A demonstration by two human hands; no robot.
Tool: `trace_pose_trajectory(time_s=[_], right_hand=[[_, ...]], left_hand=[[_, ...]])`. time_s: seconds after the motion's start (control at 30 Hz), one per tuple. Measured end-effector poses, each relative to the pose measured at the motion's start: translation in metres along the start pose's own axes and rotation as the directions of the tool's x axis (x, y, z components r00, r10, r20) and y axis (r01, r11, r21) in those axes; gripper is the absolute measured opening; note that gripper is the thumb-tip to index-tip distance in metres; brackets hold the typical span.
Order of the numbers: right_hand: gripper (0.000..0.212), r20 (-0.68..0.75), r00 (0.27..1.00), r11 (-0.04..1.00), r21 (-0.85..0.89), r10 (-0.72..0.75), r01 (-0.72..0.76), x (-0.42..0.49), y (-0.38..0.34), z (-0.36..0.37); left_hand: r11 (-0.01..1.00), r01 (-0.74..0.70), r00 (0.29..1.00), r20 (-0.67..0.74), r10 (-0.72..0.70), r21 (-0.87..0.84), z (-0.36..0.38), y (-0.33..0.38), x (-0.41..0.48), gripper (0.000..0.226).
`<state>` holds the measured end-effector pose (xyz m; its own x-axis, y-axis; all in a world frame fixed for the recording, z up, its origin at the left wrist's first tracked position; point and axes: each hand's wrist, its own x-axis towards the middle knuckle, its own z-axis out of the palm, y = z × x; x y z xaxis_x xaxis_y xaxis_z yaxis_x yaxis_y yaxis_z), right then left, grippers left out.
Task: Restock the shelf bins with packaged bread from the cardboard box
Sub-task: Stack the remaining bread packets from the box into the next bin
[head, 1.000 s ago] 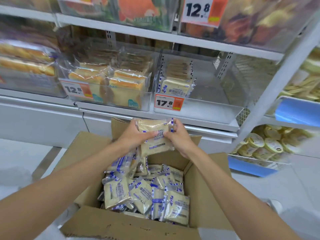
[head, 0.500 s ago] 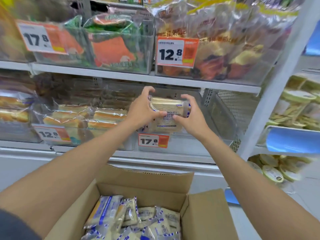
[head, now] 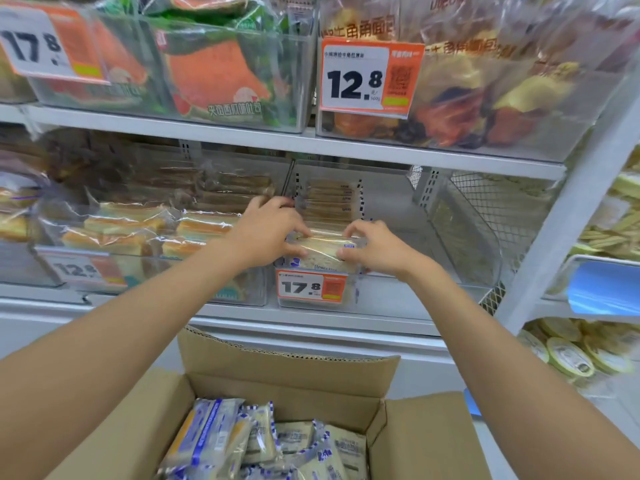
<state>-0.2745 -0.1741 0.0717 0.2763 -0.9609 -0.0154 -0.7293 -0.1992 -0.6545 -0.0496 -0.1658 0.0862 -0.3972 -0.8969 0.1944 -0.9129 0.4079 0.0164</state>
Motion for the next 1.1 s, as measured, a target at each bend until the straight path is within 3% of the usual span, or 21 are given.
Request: trace_pose_trajectory(time_s=[0.13,0.23,0.3,0.47,0.6,0.7,0.77,0.83,0.93,1.03,1.1], right_hand=[[0.024,-0.079,0.993,0.996,-0.018,-0.085,0.084,-0.002,0.001,0.002],[0.049,-0.058,0.998,0.992,-0.125,-0.037,0.03,-0.006,0.008,0.003],[0.07,-0.01,1.0,0.996,-0.092,0.009,-0.01,-0.007,0.008,0.0],[0.048,-0.038,0.999,1.0,0.01,0.006,-0.005,-0.001,0.005,0.004],[0.054,0.028,0.997,0.996,0.049,0.066,-0.068,-0.009,0.002,-0.002],[0.061,-0.145,0.989,0.998,-0.068,-0.013,0.003,-0.026,-0.001,-0.001],[0.045,-0.312,0.94,0.988,-0.113,-0.137,0.106,-0.044,-0.01,0.009],[0.026,-0.395,0.886,0.966,-0.184,-0.244,0.184,-0.067,-0.019,0.027],[0.027,-0.225,0.924,0.92,-0.319,-0.309,0.229,-0.1,-0.019,0.072],[0.03,0.086,0.985,0.953,-0.252,-0.15,0.168,-0.126,0.006,0.13],[0.031,0.273,0.962,0.975,-0.21,-0.018,0.078,-0.14,0.029,0.171]], left_hand=[[0.997,-0.02,0.998,-0.059,0.025,0.077,0.006,0.003,-0.008,0.048],[0.991,-0.041,0.999,-0.009,0.042,0.125,0.003,0.003,-0.01,0.049],[0.992,-0.037,0.999,-0.013,0.039,0.122,0.003,0.002,-0.009,0.048],[0.998,0.016,0.993,-0.118,-0.008,0.069,0.01,0.006,-0.009,0.043],[0.998,0.032,0.995,-0.095,-0.026,0.061,0.003,0.01,-0.012,0.047],[0.999,0.033,0.971,-0.236,-0.029,0.011,-0.008,0.025,-0.024,0.045],[0.993,0.023,0.956,-0.29,-0.056,-0.115,-0.009,0.04,-0.039,0.03],[0.966,0.042,0.965,-0.239,-0.106,-0.256,0.0,0.052,-0.061,0.017],[0.913,0.13,0.988,-0.027,-0.152,-0.387,0.035,0.052,-0.104,0.008],[0.865,0.299,0.948,0.232,-0.219,-0.402,0.09,0.033,-0.159,0.009],[0.826,0.405,0.893,0.362,-0.267,-0.391,0.127,0.015,-0.197,0.011]])
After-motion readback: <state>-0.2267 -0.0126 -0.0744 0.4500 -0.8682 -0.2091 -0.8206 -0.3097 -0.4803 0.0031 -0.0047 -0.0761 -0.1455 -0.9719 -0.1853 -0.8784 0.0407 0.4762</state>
